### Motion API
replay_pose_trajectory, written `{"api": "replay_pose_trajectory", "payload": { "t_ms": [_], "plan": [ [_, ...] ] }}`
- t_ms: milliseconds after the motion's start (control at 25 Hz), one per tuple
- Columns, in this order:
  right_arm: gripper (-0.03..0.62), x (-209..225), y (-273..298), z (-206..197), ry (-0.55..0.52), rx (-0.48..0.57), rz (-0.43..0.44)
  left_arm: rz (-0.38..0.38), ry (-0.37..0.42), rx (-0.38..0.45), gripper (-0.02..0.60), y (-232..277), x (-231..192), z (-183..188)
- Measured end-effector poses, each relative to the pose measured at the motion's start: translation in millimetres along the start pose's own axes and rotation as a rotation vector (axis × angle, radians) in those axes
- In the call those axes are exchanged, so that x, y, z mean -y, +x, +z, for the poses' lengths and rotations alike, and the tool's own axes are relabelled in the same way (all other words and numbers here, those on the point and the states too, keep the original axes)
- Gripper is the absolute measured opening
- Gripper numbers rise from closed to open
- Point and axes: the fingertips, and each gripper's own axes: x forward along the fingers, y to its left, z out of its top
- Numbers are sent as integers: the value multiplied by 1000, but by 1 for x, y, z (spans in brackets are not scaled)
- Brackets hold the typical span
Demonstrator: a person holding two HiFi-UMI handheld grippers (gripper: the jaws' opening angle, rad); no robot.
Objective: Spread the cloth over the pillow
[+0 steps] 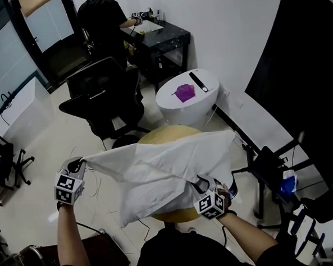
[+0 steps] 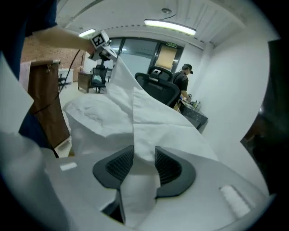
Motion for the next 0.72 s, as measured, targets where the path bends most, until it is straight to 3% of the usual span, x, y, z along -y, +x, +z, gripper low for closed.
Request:
{"api": "replay_pose_trajectory", "payload": {
  "t_ms": [160, 320, 520, 720],
  "plan": [
    [152, 8, 5, -4, -56, -15, -47, -3, 3, -2, 0, -2, 3, -2],
    [17, 24, -9, 8, -38, 43, -78, -5, 8, -2, 0, -3, 4, -1],
    [11, 66, -23, 17, -19, 73, -137, -1, 12, 3, 0, -4, 3, 0],
    [11, 149, -64, 59, 6, 159, -266, 19, 30, 14, 0, -9, -9, 10]
  ]
}}
